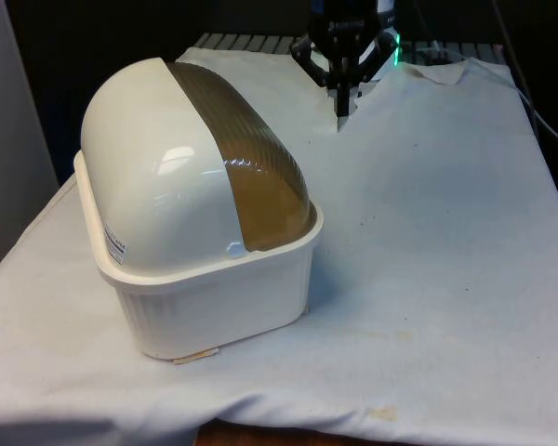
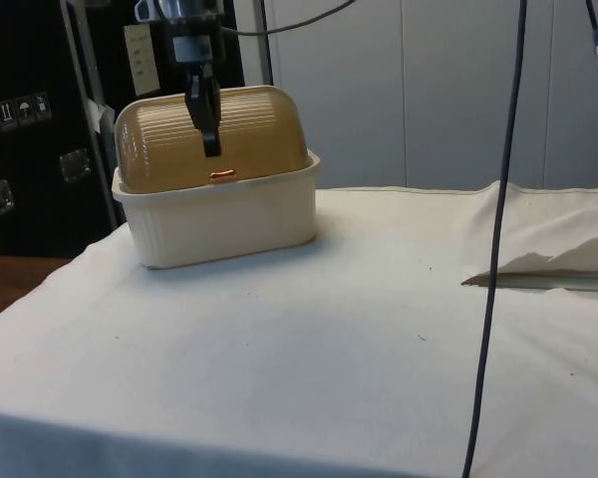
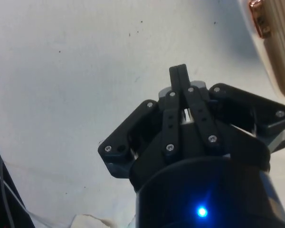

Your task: Open the lid, then close it.

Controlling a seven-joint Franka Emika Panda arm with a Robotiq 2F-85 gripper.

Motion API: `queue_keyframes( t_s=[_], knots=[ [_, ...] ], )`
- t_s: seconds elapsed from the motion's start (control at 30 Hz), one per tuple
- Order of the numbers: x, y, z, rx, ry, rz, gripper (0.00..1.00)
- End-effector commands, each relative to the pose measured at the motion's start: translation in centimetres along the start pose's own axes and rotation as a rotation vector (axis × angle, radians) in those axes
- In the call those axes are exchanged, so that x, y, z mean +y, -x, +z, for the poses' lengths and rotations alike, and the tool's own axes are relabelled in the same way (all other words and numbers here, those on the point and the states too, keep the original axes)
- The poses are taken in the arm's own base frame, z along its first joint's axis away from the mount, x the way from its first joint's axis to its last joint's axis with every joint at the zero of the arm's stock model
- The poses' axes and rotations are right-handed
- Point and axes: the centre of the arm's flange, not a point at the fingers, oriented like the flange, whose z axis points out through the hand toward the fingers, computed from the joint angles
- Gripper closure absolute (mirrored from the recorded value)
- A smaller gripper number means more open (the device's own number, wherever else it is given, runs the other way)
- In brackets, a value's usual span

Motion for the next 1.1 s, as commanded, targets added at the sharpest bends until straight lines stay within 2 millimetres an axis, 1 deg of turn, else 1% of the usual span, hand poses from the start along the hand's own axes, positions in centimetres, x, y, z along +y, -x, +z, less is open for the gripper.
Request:
queue_keyframes(
  t_s=[0.0,0.3,0.33,0.5,0.67,0.83,1.07],
  knots=[
    [-0.2,0.2,0.1,0.006,-0.002,0.012,1.0],
    [-0.5,0.7,1.2,-0.012,-0.006,0.071,1.0],
    [-0.3,0.6,1.2,-0.02,-0.006,0.061,1.0],
    [-0.8,1.0,1.7,-0.018,-0.01,0.106,1.0],
    [-0.8,1.0,2.0,-0.035,-0.01,0.118,1.0],
    [-1.3,1.4,2.2,-0.021,-0.015,0.15,1.0],
    [-1.4,1.8,2.4,-0.024,-0.018,0.178,1.0]
  ],
)
